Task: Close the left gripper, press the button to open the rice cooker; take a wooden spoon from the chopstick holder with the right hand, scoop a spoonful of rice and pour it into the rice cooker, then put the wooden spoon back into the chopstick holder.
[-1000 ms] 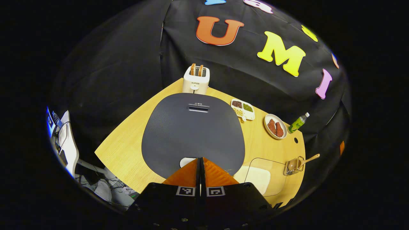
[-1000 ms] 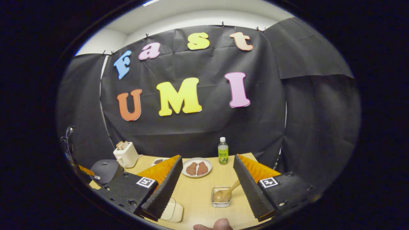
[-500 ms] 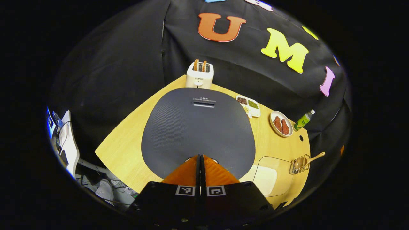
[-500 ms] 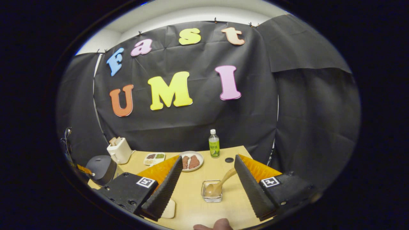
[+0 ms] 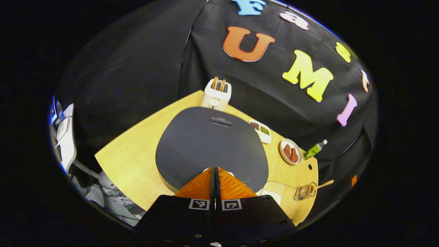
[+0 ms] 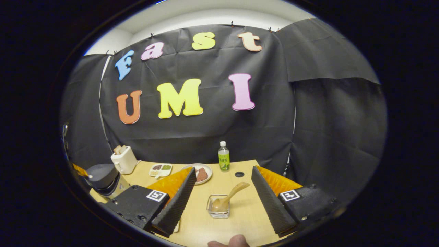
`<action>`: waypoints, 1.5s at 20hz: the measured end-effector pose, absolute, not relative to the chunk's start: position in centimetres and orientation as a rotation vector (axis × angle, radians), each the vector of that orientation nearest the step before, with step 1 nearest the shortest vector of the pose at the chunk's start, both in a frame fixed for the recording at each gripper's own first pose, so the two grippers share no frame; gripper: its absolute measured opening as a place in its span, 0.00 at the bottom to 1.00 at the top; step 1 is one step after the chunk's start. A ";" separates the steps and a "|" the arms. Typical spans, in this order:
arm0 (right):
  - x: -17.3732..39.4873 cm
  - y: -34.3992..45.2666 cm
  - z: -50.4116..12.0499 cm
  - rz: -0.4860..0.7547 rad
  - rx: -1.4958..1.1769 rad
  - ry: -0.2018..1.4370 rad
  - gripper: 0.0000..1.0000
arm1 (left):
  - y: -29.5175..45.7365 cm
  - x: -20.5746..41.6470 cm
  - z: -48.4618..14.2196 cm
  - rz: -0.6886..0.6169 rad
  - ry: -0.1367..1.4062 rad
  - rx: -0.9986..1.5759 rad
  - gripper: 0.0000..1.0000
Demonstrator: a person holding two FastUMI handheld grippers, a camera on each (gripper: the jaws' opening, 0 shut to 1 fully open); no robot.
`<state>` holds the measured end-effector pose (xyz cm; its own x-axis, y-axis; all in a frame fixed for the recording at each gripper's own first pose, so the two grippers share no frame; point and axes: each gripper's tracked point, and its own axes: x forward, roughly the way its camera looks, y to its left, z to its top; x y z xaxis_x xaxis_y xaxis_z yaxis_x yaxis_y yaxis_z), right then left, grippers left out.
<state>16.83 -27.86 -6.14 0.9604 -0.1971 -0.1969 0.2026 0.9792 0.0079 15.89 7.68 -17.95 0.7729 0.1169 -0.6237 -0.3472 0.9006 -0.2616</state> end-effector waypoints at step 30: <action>28.9 -32.5 -26.1 -0.082 0.179 0.522 1.00 | -3.7 14.6 -5.2 0.245 0.221 -0.016 0.97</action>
<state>28.85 -32.55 -26.06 0.8640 -0.0320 -0.5025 0.1233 0.9811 0.1494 14.64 -3.70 -5.18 0.9461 0.2387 -0.2190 -0.2421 0.9702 0.0115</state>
